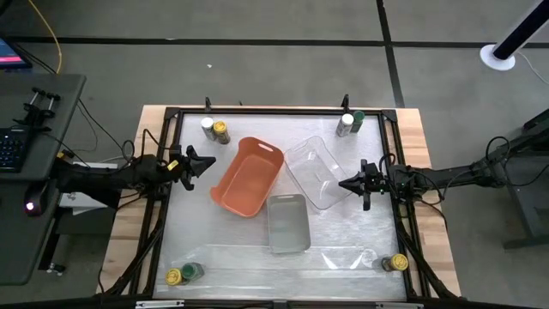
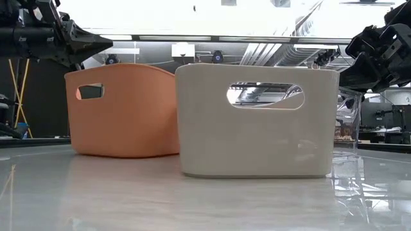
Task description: Sort spices by type
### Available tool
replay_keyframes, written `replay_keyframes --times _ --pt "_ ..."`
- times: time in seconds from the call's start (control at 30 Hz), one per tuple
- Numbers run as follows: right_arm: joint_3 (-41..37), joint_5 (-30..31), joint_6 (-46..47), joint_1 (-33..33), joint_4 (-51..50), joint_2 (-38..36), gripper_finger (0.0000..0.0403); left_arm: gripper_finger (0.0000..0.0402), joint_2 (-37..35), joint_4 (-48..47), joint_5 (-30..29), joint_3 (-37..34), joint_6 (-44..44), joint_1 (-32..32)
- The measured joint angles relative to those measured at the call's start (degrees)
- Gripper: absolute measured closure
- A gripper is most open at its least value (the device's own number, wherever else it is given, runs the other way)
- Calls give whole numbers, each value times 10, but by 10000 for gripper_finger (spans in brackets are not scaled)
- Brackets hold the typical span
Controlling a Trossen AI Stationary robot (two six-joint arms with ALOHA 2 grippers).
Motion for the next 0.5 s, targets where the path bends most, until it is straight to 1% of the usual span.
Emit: replay_keyframes --times 0.33,0.4,0.43,0.5 --pt "0 0 0 0 1 0 402 401 0 0 0 0 0 0" --pt "0 9 0 0 12 0 402 401 0 0 0 0 0 0" --pt "0 13 9 0 26 0 402 401 0 0 0 0 0 0" --pt "0 16 76 0 85 0 402 401 0 0 0 0 0 0"
